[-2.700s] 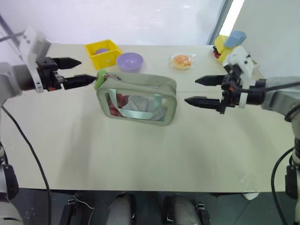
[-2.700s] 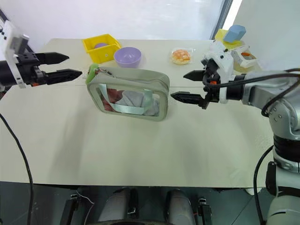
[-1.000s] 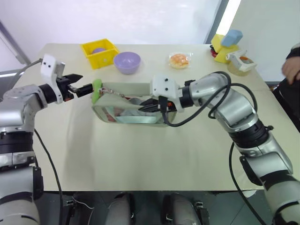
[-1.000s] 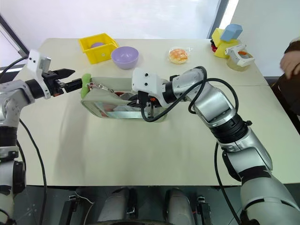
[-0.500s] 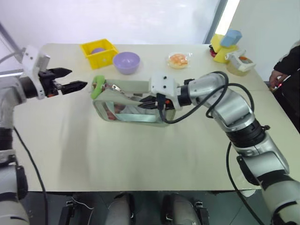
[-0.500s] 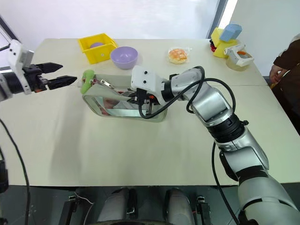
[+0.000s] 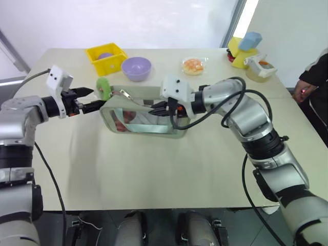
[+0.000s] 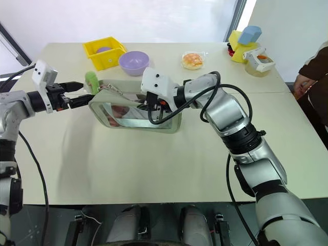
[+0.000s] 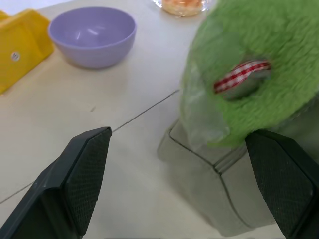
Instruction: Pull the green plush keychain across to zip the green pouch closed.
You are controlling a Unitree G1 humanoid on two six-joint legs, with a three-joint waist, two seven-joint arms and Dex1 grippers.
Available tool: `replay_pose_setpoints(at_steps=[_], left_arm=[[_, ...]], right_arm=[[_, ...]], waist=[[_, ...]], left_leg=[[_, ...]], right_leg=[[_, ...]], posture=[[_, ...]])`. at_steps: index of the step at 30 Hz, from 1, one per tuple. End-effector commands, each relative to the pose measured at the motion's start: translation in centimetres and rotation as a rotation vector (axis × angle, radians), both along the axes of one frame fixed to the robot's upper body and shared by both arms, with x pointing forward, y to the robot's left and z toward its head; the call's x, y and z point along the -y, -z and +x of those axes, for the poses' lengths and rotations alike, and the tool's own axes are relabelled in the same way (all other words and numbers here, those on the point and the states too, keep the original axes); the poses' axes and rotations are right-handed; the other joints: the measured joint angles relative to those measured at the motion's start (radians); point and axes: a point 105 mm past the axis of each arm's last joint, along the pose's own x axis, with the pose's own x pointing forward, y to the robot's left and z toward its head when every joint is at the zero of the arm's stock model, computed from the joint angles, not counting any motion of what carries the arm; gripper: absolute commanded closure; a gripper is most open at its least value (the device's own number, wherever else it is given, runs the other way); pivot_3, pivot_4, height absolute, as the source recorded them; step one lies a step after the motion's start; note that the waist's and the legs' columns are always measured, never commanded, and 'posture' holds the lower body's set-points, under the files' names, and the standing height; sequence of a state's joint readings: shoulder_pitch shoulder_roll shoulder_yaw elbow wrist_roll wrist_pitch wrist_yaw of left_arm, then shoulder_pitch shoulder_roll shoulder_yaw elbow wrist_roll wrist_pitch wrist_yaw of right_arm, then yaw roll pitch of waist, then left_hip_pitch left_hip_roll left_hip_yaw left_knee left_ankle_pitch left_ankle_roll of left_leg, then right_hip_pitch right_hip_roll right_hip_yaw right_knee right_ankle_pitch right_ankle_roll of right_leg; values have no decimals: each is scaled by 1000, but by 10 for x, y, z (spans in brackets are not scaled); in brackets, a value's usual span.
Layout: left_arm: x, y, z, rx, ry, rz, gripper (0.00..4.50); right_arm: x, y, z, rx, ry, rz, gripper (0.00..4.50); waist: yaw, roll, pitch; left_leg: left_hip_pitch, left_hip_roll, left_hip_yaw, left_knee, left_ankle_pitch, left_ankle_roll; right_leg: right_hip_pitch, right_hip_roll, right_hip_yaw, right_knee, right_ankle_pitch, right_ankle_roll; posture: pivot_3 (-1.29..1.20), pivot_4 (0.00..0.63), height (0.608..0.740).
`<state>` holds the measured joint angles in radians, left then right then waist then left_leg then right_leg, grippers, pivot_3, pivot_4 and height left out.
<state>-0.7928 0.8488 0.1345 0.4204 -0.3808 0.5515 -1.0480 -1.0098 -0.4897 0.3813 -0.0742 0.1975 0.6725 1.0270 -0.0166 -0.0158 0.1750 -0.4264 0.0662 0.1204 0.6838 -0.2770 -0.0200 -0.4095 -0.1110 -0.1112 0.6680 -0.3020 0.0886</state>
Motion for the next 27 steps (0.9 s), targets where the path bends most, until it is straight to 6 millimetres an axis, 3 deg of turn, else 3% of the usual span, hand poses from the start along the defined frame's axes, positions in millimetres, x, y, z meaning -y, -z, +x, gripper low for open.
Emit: replay_pose_setpoints(at_steps=[1, 8, 12, 15, 22, 27], left_arm=[[-2, -28, -8, 71, 39, 10, 0], [-10, -36, -16, 72, 55, 43, 0], [-15, -48, -11, 99, 31, -7, 0], [-15, -44, -3, 100, 18, -8, 0], [8, -34, 12, 94, 75, -30, 0], [25, -22, 10, 53, 156, -33, 0]], right_arm=[[-3, -6, -4, 20, -16, 10, 4453], [-1, -3, -3, 9, -5, 5, 4453], [0, -2, -4, 5, -5, 0, 4453], [2, 1, -8, -5, -13, -10, 4453], [2, 2, -14, -15, -22, -15, 4453], [2, 0, -11, -9, -7, -11, 4453]], waist=[[-2, 0, 0], [-1, 0, 0], [0, 0, 0], [0, 0, 0], [2, 0, 0], [3, 0, 0]], left_leg=[[0, 0, 0, 0, 0, 0], [0, 0, 0, 0, 0, 0], [0, 0, 0, 0, 0, 0], [0, 0, 0, 0, 0, 0], [0, 0, 0, 0, 0, 0], [0, 0, 0, 0, 0, 0]], right_leg=[[0, 0, 0, 0, 0, 0], [0, 0, 0, 0, 0, 0], [0, 0, 0, 0, 0, 0], [0, 0, 0, 0, 0, 0], [0, 0, 0, 0, 0, 0], [0, 0, 0, 0, 0, 0]], posture=[[0, 150, 739], [0, 150, 739], [0, 150, 739], [0, 150, 739], [0, 150, 739], [0, 150, 739]])
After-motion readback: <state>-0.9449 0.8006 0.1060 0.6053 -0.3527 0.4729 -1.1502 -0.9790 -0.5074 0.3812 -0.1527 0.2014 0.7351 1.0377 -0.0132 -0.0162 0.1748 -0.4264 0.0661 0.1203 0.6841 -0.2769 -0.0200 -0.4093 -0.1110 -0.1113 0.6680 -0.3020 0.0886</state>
